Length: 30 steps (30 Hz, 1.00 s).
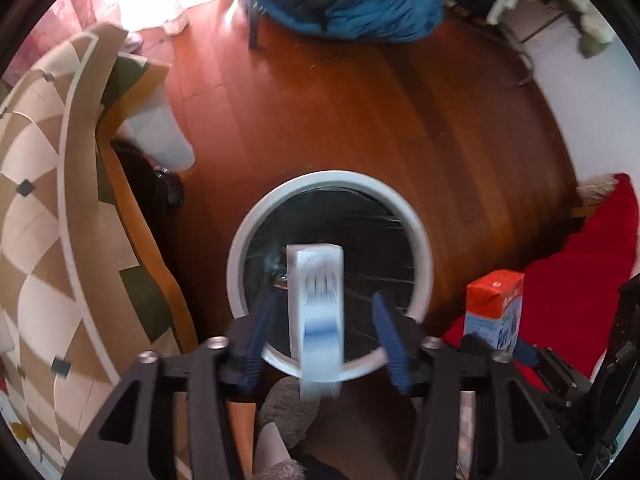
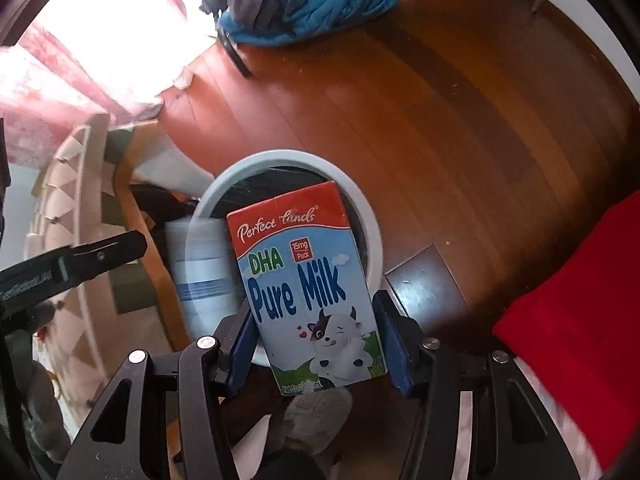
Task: Collect trash
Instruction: 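Open both tools to drop the white box and milk carton into the bin, then move both open tools back over the table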
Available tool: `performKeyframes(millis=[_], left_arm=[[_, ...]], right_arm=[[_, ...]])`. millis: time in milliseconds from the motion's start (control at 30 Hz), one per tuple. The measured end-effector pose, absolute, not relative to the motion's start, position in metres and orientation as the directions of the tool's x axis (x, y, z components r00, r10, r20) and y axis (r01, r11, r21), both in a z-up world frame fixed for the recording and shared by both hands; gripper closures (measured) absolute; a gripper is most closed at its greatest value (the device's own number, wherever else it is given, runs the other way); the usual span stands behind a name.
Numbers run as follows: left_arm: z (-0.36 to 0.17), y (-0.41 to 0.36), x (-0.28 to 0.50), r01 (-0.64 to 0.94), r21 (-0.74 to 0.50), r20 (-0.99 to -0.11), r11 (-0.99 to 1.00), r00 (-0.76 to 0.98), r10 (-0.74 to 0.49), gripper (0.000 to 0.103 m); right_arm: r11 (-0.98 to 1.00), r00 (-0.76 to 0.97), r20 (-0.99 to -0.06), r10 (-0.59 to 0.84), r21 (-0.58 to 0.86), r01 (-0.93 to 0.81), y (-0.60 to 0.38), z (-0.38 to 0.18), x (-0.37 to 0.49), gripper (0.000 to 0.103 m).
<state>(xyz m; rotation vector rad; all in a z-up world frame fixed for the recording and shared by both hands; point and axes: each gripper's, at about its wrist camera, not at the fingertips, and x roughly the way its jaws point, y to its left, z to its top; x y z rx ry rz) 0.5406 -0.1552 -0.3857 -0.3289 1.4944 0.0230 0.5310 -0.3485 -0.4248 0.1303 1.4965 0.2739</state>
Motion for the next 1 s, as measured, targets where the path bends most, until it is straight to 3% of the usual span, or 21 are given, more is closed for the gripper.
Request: performKeyframes(millis=[67,167,300,467,1000], left_arm=[[-0.391,-0.153,0.54,-0.227,-0.174,-0.984,0.958,0.075,-0.161,0.023],[-0.39,-0.145,0.53,-0.245,-0.139,-0.989,0.96,0.077,-0.123,0.003],[-0.385,-0.136,0.513,-0.264,-0.053,-0.994,0.963,0.103,-0.027,0.003],[-0.369,-0.136,0.485,-0.273,0.048,-0.984,0.961,0.15,0.092,0.003],[-0.311,-0.153,0.434,-0.241,0.042,-0.97,0.97,0.222,0.097,0.003]], right_arm=[[0.961,0.026,-0.964,0.265,0.262,-0.092,-0.343,-0.438,0.54,0.044],[0.963,0.018,-0.967,0.254,0.252,-0.098,-0.341,-0.449,0.547,0.024],[0.967,0.025,-0.972,0.234,0.23,-0.108,-0.335,-0.449,0.549,0.0],[0.976,0.039,-0.984,0.174,0.168,-0.136,-0.33,-0.443,0.534,0.0],[0.982,0.143,-0.985,0.097,0.072,-0.172,-0.342,-0.365,0.476,0.0]])
